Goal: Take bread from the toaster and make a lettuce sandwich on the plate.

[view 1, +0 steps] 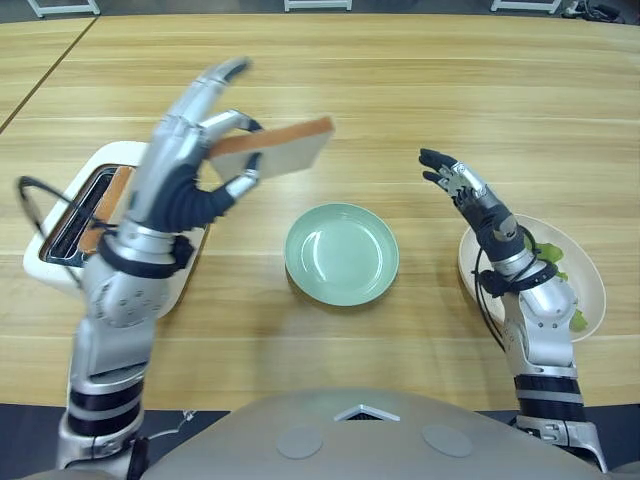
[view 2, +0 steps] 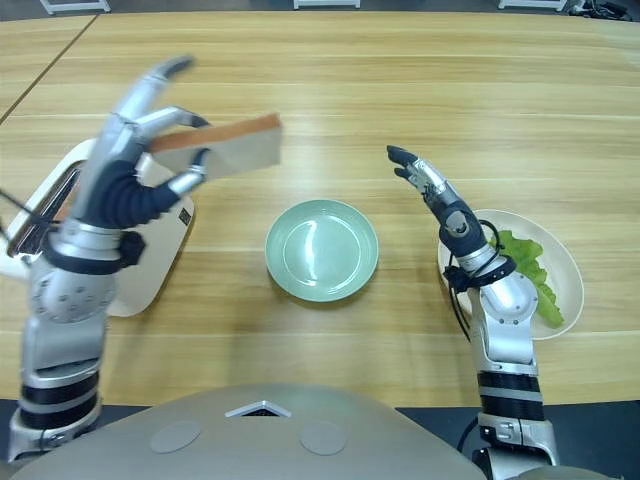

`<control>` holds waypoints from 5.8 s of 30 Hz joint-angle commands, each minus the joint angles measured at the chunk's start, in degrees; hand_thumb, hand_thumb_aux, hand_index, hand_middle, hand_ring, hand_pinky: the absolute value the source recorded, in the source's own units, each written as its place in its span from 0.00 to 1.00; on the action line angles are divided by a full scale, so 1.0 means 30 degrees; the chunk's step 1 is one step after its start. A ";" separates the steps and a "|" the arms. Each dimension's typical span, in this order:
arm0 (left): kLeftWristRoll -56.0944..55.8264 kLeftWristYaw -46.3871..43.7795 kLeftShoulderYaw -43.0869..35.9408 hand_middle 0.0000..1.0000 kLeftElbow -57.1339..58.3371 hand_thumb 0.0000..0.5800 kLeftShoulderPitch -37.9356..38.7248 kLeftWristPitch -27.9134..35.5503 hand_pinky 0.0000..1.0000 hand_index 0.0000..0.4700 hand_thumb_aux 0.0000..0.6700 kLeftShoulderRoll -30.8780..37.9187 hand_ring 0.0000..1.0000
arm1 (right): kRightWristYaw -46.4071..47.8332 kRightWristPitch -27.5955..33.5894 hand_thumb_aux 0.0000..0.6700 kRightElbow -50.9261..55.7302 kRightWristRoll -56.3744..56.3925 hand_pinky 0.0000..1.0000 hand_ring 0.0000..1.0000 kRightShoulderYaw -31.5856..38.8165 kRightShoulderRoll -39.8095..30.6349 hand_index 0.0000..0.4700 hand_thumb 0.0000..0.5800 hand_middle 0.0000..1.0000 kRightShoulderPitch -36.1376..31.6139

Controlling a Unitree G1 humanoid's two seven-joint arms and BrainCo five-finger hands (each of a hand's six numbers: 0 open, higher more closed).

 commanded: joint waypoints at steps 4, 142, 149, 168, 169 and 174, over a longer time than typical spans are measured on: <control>0.7620 0.2586 -0.5718 0.00 0.5251 1.00 -0.1013 -0.2003 0.00 1.00 1.00 -0.0683 0.00 | 0.0572 -0.0331 0.00 -0.0093 -0.1924 0.00 0.00 -0.1843 -0.3493 0.00 0.00 0.00 0.0565; 0.1589 -0.3210 1.3775 0.00 -0.1677 0.00 1.0723 0.2732 0.00 0.00 0.00 0.2087 0.00 | -0.7192 -0.2254 0.00 -0.1073 -1.0460 0.00 0.00 0.4136 -0.4580 0.00 0.00 0.00 0.0224; 0.1146 -0.3551 1.2643 0.00 0.0147 0.75 1.0667 0.2831 0.00 0.50 0.50 0.2146 0.00 | -0.7128 -0.2631 0.00 -0.0802 -1.1000 0.00 0.00 0.3960 -0.4432 0.00 0.00 0.00 0.0292; -0.5172 -0.1745 1.3901 0.00 0.0535 1.00 0.7499 0.0440 0.00 1.00 1.00 0.2148 0.00 | -0.7576 -0.3009 0.00 -0.0514 -1.2111 0.00 0.00 0.3578 -0.4123 0.00 0.00 0.00 0.0234; -0.5549 -0.1647 1.4098 0.00 0.0633 1.00 0.7242 0.0393 0.00 1.00 1.00 0.2224 0.00 | -0.7610 -0.3021 0.00 -0.0488 -1.2138 0.00 0.00 0.3553 -0.4106 0.00 0.00 0.00 0.0217; -0.6862 -0.1724 1.3833 0.00 -0.0418 1.00 0.5910 0.0750 0.00 1.00 1.00 0.2400 0.00 | -0.7770 -0.3077 0.00 -0.0235 -1.2123 0.00 0.00 0.3380 -0.4019 0.00 0.00 0.00 -0.0091</control>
